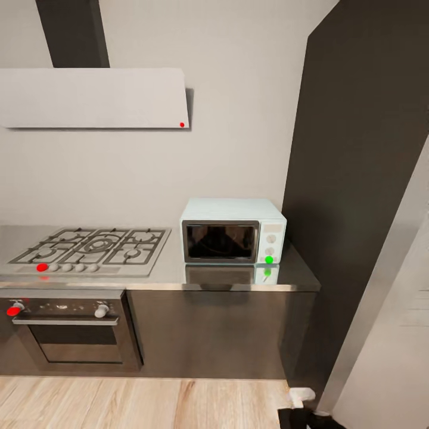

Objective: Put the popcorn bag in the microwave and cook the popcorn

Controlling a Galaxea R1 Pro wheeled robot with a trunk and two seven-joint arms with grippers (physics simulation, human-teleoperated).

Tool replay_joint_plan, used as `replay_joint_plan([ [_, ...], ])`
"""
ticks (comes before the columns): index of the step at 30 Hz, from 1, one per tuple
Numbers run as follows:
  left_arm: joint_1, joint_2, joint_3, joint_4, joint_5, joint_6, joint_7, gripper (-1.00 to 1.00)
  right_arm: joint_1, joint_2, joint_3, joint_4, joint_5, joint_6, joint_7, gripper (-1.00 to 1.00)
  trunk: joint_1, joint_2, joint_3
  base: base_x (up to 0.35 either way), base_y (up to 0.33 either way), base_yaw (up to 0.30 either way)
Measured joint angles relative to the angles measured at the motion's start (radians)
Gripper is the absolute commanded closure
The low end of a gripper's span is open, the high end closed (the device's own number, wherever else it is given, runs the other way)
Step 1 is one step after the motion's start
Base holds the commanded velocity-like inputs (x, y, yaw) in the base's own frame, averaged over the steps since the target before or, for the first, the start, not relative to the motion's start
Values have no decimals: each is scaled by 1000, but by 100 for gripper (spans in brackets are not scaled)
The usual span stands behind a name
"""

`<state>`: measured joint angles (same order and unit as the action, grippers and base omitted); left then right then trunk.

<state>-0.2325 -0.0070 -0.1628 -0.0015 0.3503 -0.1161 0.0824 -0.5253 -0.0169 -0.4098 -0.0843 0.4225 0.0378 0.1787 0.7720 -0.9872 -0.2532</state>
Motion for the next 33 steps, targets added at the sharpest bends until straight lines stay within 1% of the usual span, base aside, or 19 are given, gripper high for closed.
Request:
replay_joint_plan([
  [1, 0, 0, 0, 0, 0, 0, 0, -100, 1, -4, 0, 43, -1, -42, -22, 100, 0, 0, 0, 0, 0, 0],
  [2, 0, 0, 0, 1, 0, 2, 0, -100, 32, -7, 1, 90, -1, -119, -73, 100, 0, 0, 0, 0, 0, 0],
  [3, 0, 0, 0, 1, 0, 3, 0, -100, 82, -8, 2, 102, -2, -141, -88, 100, 0, 0, 0, 0, 0, 0],
  [4, 0, 1, 1, 0, 1, 3, 0, -100, 131, -7, 2, 109, -3, -152, -101, 100, 0, 0, 0, 0, 0, 0],
  [7, 0, 1, 0, 0, 1, 2, 0, -100, 189, -5, 3, 113, -3, -158, -109, 100, 0, 0, 0, 0, 0, 0],
  [9, 0, 2, 1, -1, 2, -2, 2, -100, 239, -6, 3, 113, -3, -162, -111, 100, 0, 0, 0, 0, 0, 0],
  [10, 0, 3, 1, -1, 1, -3, 5, -100, 250, -6, 3, 113, -3, -163, -111, 100, 0, 0, 0, 0, 0, 0],
  [12, 0, 5, -1, 0, -1, 1, 11, -100, 264, -7, 3, 113, -3, -164, -112, 100, 0, 0, 0, 0, 0, 0],
  [15, 0, 13, -3, -1, -7, -4, 13, -100, 268, -8, 2, 113, -4, -164, -112, 100, 0, 0, 0, 0, 0, 0],
  [24, 0, 15, -4, -2, -8, -6, 13, -100, 269, -6, 3, 115, -4, -154, -111, 100, 0, 0, 0, 0, 0, 0],
  [25, 0, 15, -4, -2, -8, -6, 13, -100, 328, -40, -6, 108, -5, -159, -114, 100, 0, 0, 0, 0, 0, 0],
  [26, 0, 15, -3, -2, -8, -6, 13, -100, 382, -43, -5, 110, -3, -158, -113, 100, 0, 0, 0, 0, 0, 0],
  [27, 0, 15, -4, -2, -8, -6, 13, -100, 370, -44, -5, 109, -4, -158, -113, 100, 0, 0, 0, 0, 0, 0],
  [33, 0, 15, -3, -2, -8, -6, 13, -100, 370, -44, -5, 109, -3, -158, -113, 100, 0, 0, 0, 0, 0, 0],
])
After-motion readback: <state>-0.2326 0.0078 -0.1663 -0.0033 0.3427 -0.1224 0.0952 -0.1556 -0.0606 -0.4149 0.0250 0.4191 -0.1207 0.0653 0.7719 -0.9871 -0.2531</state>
